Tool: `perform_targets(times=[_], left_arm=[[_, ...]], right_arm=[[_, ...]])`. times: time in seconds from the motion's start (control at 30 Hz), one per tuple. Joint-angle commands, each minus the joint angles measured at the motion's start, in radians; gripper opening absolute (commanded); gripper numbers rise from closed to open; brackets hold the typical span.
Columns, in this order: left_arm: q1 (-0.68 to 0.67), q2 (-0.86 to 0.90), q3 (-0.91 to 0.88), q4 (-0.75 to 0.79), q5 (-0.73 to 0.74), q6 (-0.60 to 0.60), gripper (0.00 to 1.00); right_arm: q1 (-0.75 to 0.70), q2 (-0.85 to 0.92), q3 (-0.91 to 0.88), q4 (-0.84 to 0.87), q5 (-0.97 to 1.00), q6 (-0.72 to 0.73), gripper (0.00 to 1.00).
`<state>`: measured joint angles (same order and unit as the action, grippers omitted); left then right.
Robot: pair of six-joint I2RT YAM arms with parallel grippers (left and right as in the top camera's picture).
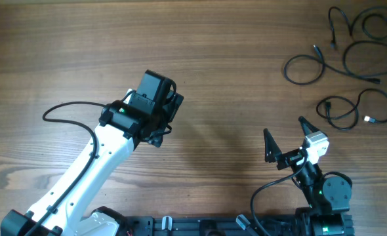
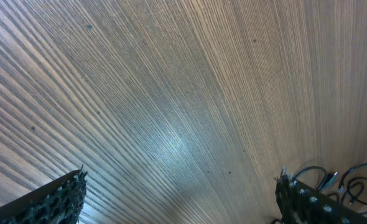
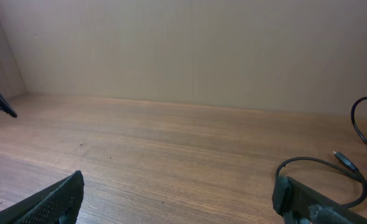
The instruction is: Untangle cables
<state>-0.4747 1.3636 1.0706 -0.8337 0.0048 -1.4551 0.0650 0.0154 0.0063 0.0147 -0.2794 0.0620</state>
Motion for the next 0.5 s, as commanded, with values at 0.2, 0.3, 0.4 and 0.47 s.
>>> perform_targets(times=[0.2,0.3,0.4,0.47], left_arm=[[0.006,0.007,0.01,-0.001,-0.018,0.012,1.0],[0.006,0.007,0.01,-0.001,-0.018,0.012,1.0],[0.006,0.007,0.01,-0.001,-0.018,0.012,1.0],[0.006,0.007,0.01,-0.001,-0.018,0.012,1.0]], right_arm=[[0.0,-0.012,0.0,-0.02,0.2,-0.119,1.0],[0.0,-0.012,0.0,-0.02,0.237,-0.116,1.0],[0.0,-0.012,0.0,-0.02,0.243,-0.115,1.0],[0.0,-0.012,0.0,-0.02,0.243,-0.111,1.0]])
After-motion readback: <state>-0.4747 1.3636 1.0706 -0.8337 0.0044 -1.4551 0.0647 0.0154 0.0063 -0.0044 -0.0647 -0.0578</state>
